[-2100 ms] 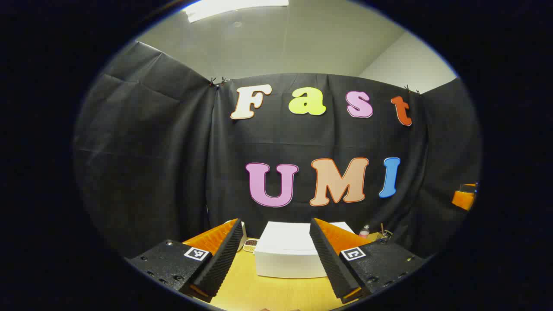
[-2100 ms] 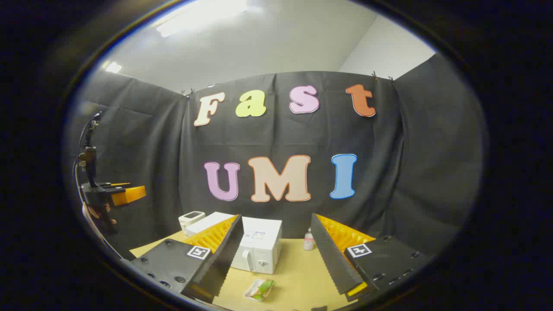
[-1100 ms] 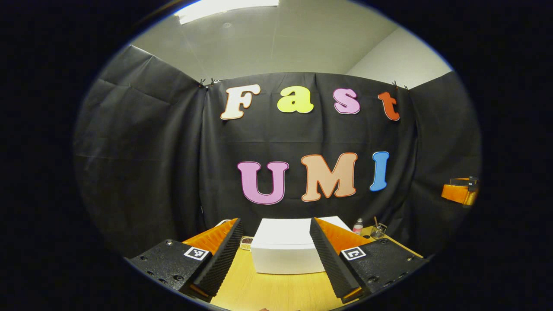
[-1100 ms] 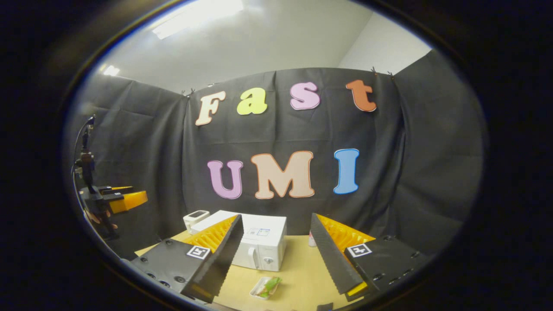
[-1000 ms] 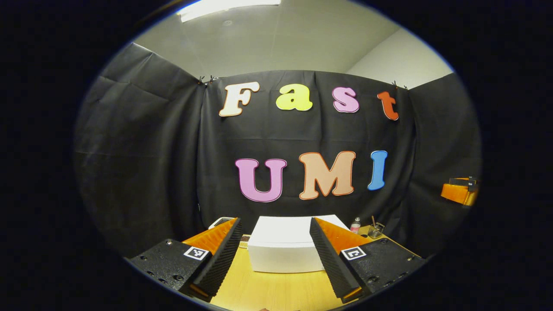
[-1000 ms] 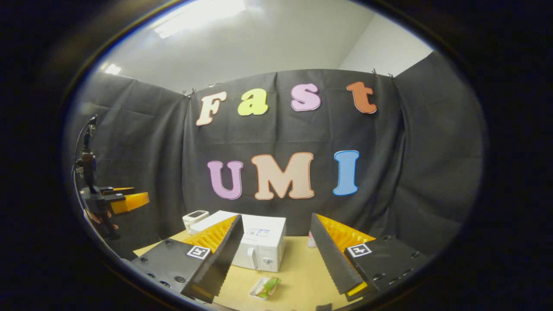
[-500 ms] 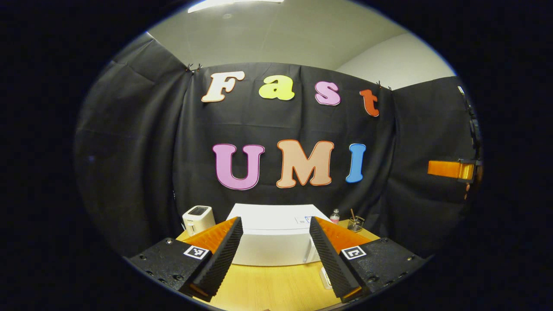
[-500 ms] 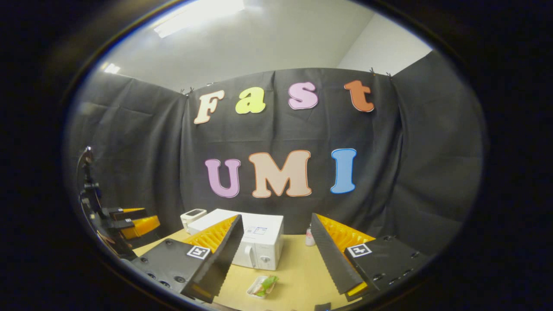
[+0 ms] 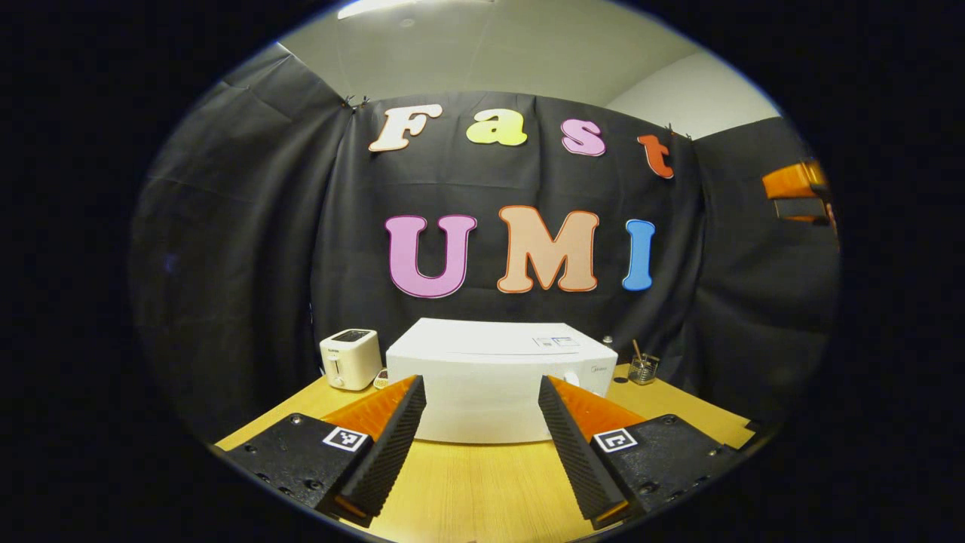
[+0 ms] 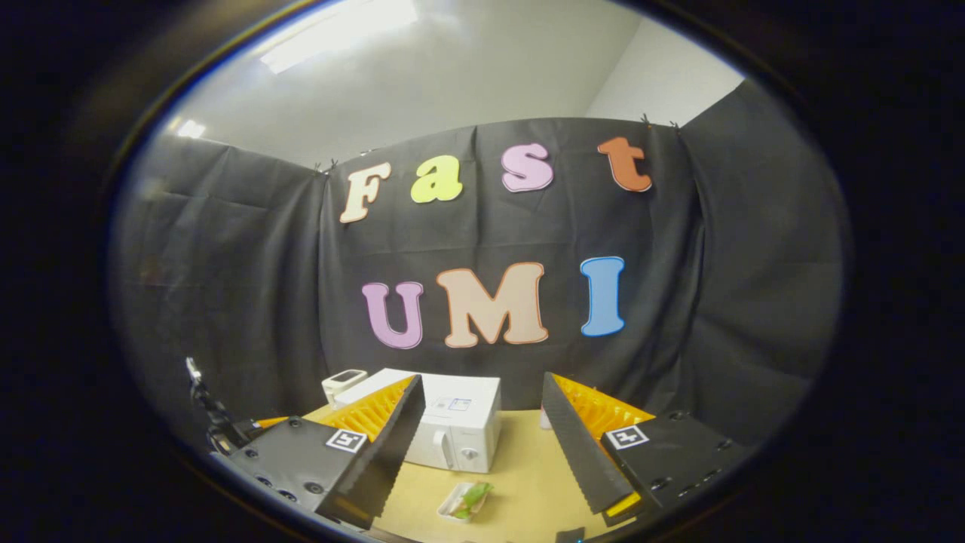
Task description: Open the microwave oven with the left hand, put the food in, and close the microwave oven.
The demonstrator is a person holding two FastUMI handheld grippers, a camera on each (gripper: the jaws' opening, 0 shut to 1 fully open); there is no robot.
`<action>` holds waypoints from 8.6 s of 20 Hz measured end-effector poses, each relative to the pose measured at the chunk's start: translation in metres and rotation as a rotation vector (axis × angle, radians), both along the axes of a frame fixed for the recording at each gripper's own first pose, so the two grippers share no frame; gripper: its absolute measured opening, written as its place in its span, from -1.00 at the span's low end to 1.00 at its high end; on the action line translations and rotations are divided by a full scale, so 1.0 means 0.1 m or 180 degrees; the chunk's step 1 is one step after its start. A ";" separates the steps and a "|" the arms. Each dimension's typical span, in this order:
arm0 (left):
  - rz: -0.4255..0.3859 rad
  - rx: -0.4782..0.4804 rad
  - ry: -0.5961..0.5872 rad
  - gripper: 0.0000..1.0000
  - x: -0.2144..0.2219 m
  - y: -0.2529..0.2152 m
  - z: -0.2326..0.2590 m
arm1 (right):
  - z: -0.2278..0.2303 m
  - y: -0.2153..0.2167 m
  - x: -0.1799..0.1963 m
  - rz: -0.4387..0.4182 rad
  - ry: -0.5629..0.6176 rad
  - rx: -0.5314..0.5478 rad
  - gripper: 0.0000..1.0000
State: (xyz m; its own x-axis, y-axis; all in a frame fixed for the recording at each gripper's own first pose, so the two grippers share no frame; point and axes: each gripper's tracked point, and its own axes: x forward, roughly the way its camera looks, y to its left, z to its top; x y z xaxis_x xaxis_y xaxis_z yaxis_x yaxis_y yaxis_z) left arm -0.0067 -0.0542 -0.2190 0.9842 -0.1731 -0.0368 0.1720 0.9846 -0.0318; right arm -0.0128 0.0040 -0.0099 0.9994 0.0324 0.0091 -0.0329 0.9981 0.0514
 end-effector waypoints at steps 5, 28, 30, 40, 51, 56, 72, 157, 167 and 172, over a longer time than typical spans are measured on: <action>-0.0299 -0.0029 -0.0120 0.80 0.04 -0.47 -0.38 | 0.04 0.03 0.03 0.0027 -0.0035 0.0094 0.87; -0.0542 -0.0086 0.0511 0.81 1.49 -1.70 -1.92 | -0.44 -0.11 0.12 0.0119 0.0207 -0.0091 0.89; -0.0512 0.0009 0.0474 0.81 1.57 -1.71 -1.91 | -0.45 -0.08 0.07 0.0185 0.0208 -0.0037 0.89; -0.0386 0.0102 0.0520 0.19 1.75 -1.66 -2.00 | -0.47 -0.04 -0.02 0.0277 0.0226 0.0007 0.89; -0.0307 0.0121 0.0541 -0.48 1.75 -1.67 -2.02 | -0.66 -0.09 0.06 0.0287 0.0373 0.0143 0.89; -0.0271 0.0026 0.0492 -0.56 1.74 -1.66 -2.02 | -0.70 -0.16 0.05 0.0242 0.0366 0.0148 0.96; -0.0241 0.0007 0.0431 -0.74 1.41 -1.56 -1.95 | -0.81 -0.44 -0.02 0.0065 0.0306 0.0105 0.96; 0.1969 -0.0010 -0.0628 0.86 -0.98 2.53 0.12 | -4.46 0.37 0.99 0.0662 0.2859 0.1115 0.95; 0.2144 -0.0262 -0.0518 0.87 -1.04 2.72 -0.17 | -4.65 0.52 0.95 0.0613 0.3194 0.1244 0.46; 0.2053 -0.0293 -0.0561 0.87 -1.06 2.70 -0.16 | -4.67 0.41 0.94 0.0353 0.3235 0.1328 -0.24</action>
